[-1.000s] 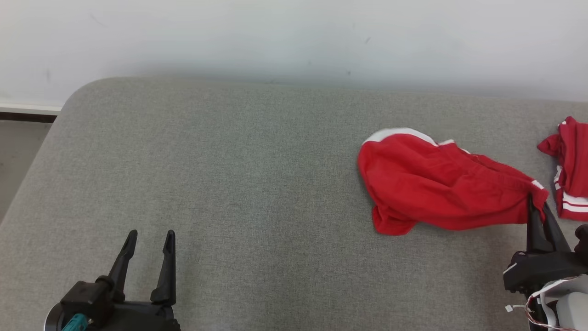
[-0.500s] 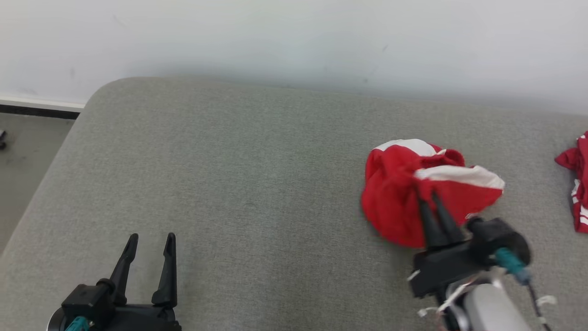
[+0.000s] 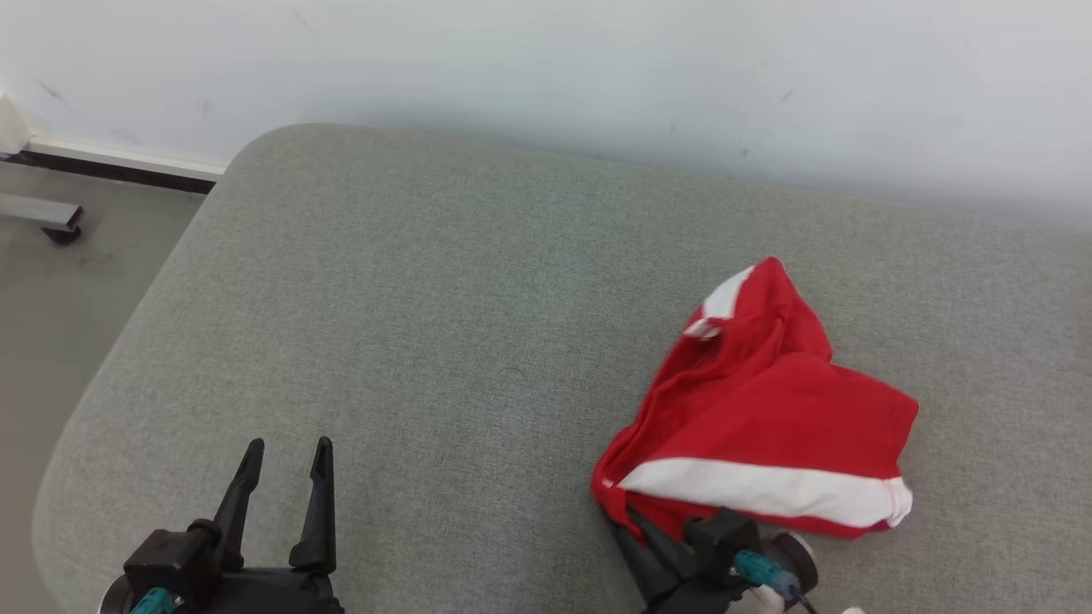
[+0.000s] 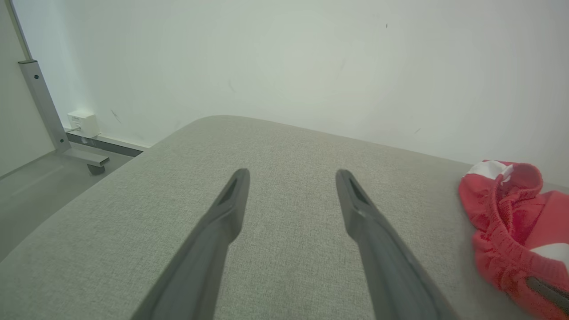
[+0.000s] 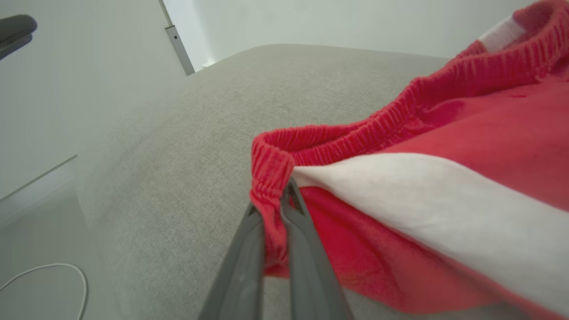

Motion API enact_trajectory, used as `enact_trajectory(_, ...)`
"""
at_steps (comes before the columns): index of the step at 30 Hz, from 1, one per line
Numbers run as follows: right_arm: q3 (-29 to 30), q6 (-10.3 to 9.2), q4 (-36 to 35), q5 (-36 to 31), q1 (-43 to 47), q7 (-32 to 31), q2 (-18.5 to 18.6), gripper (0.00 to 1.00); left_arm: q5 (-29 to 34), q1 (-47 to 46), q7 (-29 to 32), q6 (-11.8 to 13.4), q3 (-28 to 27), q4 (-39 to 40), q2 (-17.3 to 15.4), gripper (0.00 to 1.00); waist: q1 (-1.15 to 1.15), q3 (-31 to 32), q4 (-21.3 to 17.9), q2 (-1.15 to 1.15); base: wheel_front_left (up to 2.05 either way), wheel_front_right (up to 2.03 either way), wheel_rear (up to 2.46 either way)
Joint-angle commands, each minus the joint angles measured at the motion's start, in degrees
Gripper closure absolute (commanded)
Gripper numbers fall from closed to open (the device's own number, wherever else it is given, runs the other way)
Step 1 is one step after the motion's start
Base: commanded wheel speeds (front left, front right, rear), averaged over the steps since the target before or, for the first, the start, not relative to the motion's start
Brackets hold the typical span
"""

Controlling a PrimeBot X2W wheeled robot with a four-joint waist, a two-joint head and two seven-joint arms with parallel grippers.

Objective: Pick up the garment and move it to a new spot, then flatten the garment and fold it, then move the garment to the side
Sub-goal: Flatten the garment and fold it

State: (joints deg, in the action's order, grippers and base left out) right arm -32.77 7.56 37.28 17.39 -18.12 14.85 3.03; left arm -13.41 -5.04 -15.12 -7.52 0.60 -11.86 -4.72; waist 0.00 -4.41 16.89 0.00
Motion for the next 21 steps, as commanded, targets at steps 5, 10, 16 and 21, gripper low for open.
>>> enact_trajectory(5, -3.88, -0.13, 1.05, 3.44, -1.69, 0.39, -0.13, 0.00, -0.24, -0.39, 0.01, 0.08, 0.07, -0.33, 0.18, 0.00, 0.00, -0.29, -0.23, 0.00, 0.00, 0.00, 0.00)
enact_trajectory(10, -0.80, -0.13, -2.08, 2.82, -1.48, 0.37, -0.12, 0.00, 0.11, -0.23, 0.01, 0.08, -0.47, -0.21, 0.03, 0.00, 0.00, 0.15, -2.32, 0.00, 0.00, 0.00, 0.00)
enact_trajectory(16, 7.99, -0.13, -8.95, -0.95, 2.54, 0.27, -0.10, 0.00, 0.55, 0.54, 0.00, 0.08, -1.06, 0.18, -0.01, 0.00, 0.00, 1.02, -5.25, 0.00, 0.00, 0.00, 0.00)
enact_trajectory(21, 16.43, -0.13, -15.43, -4.04, 7.62, 0.27, 0.64, 0.00, 0.94, 1.03, 0.00, 0.08, -1.85, 0.53, -0.25, 0.00, 0.00, 1.71, -7.68, 0.00, 0.00, 0.00, 0.00)
